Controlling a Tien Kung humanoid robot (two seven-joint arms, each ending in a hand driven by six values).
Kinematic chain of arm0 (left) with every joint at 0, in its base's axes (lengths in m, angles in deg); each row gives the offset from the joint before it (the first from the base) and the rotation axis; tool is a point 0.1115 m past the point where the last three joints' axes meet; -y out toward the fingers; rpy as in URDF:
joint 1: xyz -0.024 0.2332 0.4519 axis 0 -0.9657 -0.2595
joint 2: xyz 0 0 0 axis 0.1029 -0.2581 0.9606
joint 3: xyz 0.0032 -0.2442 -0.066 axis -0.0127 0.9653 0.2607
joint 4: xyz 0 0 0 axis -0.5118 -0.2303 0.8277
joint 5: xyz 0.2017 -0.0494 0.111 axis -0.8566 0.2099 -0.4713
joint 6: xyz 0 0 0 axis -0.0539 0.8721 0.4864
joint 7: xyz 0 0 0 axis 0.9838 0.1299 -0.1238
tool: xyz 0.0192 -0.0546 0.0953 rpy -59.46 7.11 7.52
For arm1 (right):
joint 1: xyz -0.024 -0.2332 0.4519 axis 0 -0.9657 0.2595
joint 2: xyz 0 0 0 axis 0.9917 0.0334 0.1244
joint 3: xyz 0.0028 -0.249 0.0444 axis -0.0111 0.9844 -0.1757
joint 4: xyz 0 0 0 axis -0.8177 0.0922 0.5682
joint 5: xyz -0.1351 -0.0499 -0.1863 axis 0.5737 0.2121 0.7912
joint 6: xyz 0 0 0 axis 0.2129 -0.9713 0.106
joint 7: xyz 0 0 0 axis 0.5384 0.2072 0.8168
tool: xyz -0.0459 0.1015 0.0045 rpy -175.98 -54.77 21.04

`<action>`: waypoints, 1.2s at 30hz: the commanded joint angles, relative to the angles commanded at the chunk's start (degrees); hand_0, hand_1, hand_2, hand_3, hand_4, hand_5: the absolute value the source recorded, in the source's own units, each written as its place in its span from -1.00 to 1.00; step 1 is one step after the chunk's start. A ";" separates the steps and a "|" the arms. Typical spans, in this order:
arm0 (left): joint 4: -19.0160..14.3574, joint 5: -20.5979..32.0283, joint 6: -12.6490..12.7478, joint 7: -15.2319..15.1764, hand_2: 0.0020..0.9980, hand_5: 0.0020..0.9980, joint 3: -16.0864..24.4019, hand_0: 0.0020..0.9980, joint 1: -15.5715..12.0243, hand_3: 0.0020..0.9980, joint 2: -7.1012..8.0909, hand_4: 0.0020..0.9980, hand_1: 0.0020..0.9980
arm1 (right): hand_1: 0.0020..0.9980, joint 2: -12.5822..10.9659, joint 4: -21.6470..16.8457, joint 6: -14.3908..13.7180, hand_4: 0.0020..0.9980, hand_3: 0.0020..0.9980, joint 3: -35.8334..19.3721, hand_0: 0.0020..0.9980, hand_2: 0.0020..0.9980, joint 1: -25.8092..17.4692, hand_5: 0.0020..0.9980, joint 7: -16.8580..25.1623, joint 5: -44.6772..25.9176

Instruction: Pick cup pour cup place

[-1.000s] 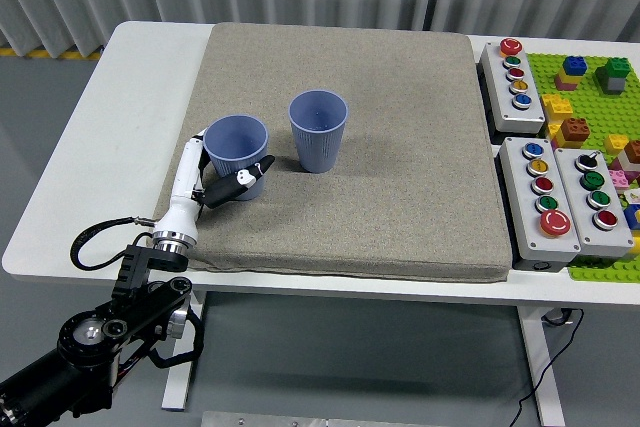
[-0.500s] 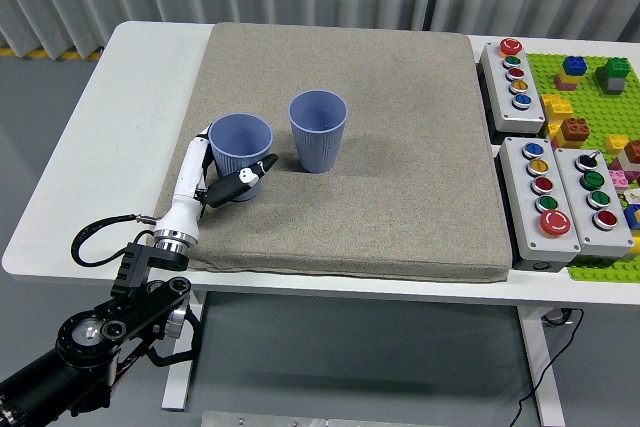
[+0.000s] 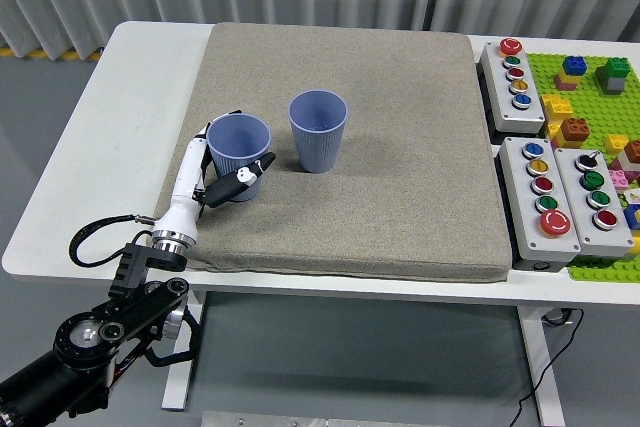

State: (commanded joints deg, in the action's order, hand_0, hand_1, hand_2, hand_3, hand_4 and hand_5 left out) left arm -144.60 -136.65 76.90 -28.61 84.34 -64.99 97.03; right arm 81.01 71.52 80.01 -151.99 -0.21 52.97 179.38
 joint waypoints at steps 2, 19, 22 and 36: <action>-0.36 -0.28 -0.08 0.04 0.62 -0.12 0.31 0.39 -0.32 0.70 0.21 0.94 0.41 | 0.22 -0.03 0.01 0.02 -1.00 0.19 -0.03 0.28 0.03 0.05 -1.00 0.01 0.07; -2.98 -2.18 -0.67 0.71 0.62 -0.05 2.13 0.39 -3.19 0.70 2.15 1.00 0.41 | 0.22 -0.12 0.03 0.04 -1.00 0.19 -0.47 0.28 0.03 -0.02 -1.00 0.09 0.42; -3.16 -2.71 -1.18 0.99 0.63 -0.03 2.39 0.40 -3.19 0.70 2.08 1.00 0.42 | 0.22 -0.10 0.02 0.01 -1.00 0.19 -0.45 0.28 0.03 0.03 -1.00 0.06 0.39; -5.87 -8.70 -6.45 5.34 1.00 0.07 4.29 0.64 -4.39 1.00 2.44 1.00 0.69 | 0.22 -0.13 0.02 0.06 -1.00 0.19 -0.47 0.28 0.03 -0.09 -1.00 0.06 0.46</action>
State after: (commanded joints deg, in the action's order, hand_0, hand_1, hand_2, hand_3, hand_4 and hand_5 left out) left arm -150.47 -145.34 70.44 -23.27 88.63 -69.38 99.46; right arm 80.88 71.54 80.07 -152.46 -0.30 53.03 179.84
